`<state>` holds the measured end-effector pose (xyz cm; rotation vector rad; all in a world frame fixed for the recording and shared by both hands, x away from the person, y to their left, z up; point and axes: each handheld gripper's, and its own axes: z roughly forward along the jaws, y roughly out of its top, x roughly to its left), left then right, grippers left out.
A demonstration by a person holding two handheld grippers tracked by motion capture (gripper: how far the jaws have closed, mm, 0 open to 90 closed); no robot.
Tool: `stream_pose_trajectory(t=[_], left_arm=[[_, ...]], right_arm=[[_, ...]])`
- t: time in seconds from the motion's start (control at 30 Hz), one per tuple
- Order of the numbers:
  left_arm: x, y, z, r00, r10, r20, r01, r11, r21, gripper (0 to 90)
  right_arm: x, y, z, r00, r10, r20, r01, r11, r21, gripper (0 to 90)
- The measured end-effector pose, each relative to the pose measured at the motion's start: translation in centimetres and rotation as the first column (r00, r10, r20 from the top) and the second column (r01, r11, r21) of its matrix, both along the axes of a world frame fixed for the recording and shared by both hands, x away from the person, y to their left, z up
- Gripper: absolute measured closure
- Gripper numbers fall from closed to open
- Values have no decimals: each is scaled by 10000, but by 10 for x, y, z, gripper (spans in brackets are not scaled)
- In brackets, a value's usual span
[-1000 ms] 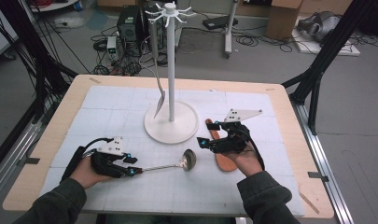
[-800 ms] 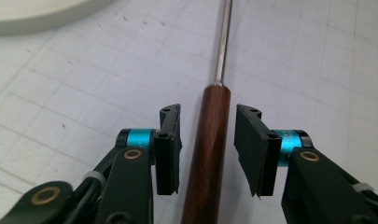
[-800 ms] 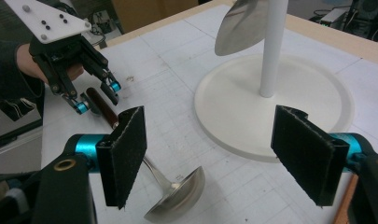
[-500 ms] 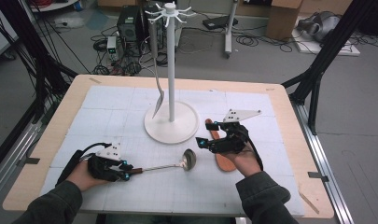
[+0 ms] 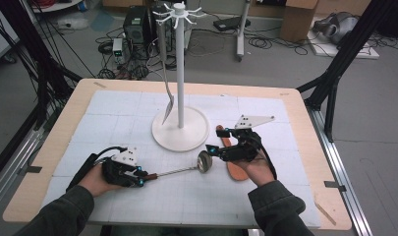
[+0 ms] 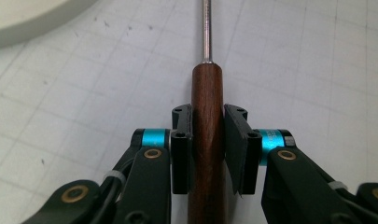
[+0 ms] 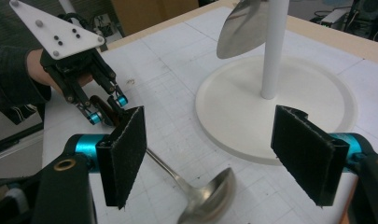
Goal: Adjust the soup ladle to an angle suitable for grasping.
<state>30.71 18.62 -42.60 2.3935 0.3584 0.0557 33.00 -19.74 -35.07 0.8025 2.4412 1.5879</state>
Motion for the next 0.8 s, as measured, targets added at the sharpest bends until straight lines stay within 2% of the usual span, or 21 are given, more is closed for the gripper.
stream_pose_trajectory(t=[0.03,0.07,0.1,0.17,0.27,0.43,0.5,0.53,0.57,0.63,0.73,0.8], left_arm=[[1,-2,0,10000,50,-17,-50,10000,-81,731],[3,-2,0,10000,-85,46,85,10000,21,731],[3,-3,0,10000,25,-2,-25,10000,-70,731],[5,-4,-1,10000,-73,36,73,10000,33,731],[6,-4,-3,10000,42,-17,-42,9999,-140,730],[7,-4,-4,9999,66,-91,-66,10000,-69,727],[9,-2,-3,10000,-42,-86,43,10000,68,725],[8,-2,-4,9998,71,-188,-72,10000,-65,723],[8,-1,-3,9998,15,-197,-13,10000,75,721],[7,1,-3,9996,136,-235,-135,9999,30,717],[6,6,-3,9996,132,-258,-127,9998,178,688],[4,9,-4,9991,204,-366,-203,9998,27,678]], right_arm=[[0,0,0,10000,31,7,-31,10000,11,261],[-1,0,0,10000,35,-38,-35,10000,0,261],[-1,0,0,10000,29,-44,-29,10000,3,261],[0,0,0,10000,28,8,-28,10000,-2,261],[0,1,-1,10000,42,-38,-42,10000,2,261],[0,5,-3,9998,164,-65,-165,9999,-8,261],[0,7,-4,9997,225,-56,-225,9997,-33,261],[0,8,-4,9997,238,-53,-238,9997,-48,261],[-1,9,-4,9997,246,-94,-247,9997,-93,261],[-1,10,-4,9995,310,-40,-310,9995,-104,262],[-2,12,-4,9993,377,-79,-378,9992,-144,264],[-2,13,-5,9990,431,-74,-433,9989,-175,265]])
